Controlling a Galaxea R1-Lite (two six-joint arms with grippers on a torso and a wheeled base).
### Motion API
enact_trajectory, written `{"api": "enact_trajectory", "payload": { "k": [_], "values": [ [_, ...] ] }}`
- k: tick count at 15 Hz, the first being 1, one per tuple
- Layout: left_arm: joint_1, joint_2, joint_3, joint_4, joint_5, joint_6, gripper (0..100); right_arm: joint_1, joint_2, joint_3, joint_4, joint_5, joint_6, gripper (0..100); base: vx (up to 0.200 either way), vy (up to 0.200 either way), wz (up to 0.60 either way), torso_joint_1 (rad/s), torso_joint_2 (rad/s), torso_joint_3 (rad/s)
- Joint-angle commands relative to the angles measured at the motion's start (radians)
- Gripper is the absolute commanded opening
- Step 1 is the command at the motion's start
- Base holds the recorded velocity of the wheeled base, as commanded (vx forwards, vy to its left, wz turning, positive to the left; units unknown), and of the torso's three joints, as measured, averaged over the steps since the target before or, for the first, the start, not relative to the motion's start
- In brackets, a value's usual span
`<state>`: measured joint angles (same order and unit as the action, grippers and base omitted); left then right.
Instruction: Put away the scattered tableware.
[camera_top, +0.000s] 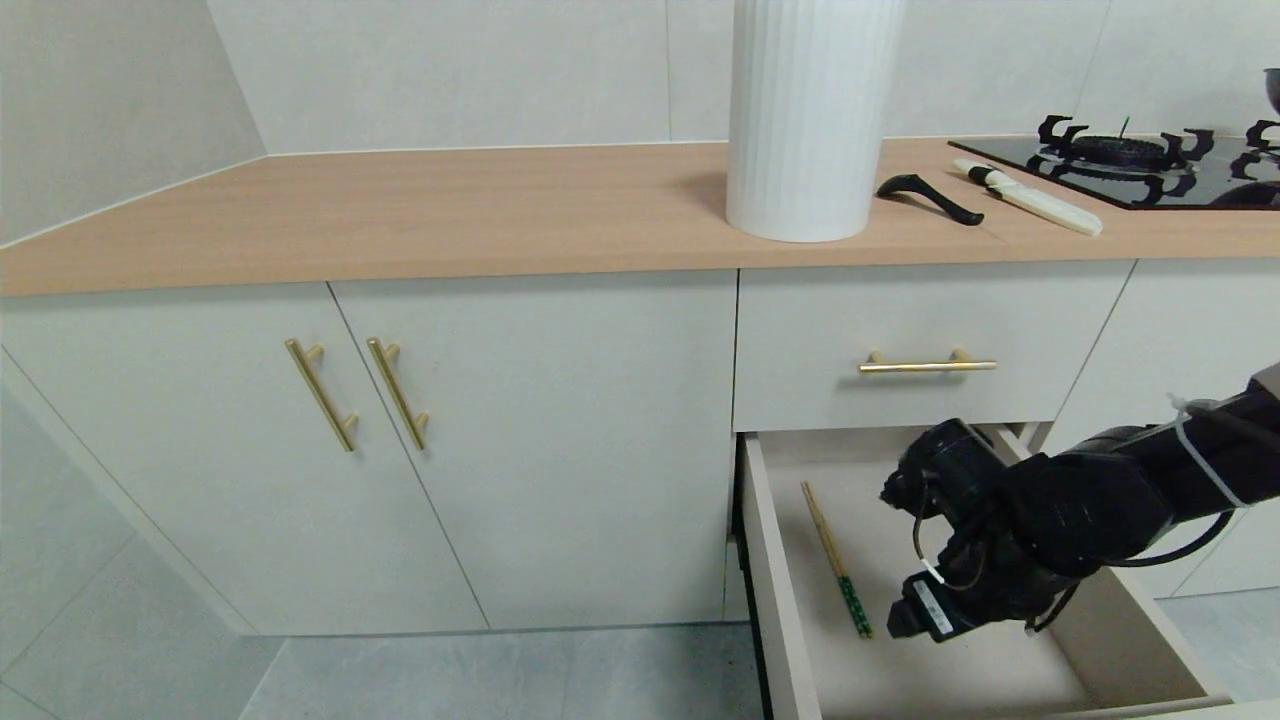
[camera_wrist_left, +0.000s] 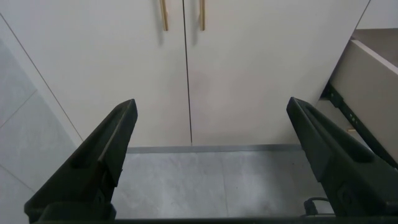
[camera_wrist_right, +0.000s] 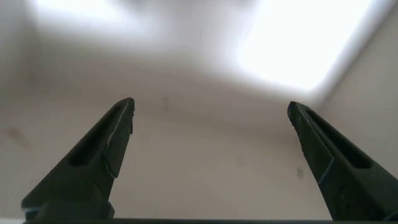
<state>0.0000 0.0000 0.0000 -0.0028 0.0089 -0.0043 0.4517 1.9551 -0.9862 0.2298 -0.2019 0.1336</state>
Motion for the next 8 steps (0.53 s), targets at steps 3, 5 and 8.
{"api": "enact_trajectory", "payload": {
  "k": [3,5,8],
  "values": [
    [0.000,0.000,0.000,0.000,0.000,0.000,100,-0.042,-0.136,0.000,-0.081,-0.022,0.026,100,0.000,0.000,0.00,0.000,0.00,0.000],
    [0.000,0.000,0.000,0.000,0.000,0.000,100,-0.056,-0.194,0.004,-0.089,-0.039,0.021,100,0.000,0.000,0.00,0.000,0.00,0.000],
    [0.000,0.000,0.000,0.000,0.000,0.000,100,-0.057,-0.249,0.007,-0.119,-0.077,0.020,100,0.000,0.000,0.00,0.014,-0.05,-0.040]
  ]
}}
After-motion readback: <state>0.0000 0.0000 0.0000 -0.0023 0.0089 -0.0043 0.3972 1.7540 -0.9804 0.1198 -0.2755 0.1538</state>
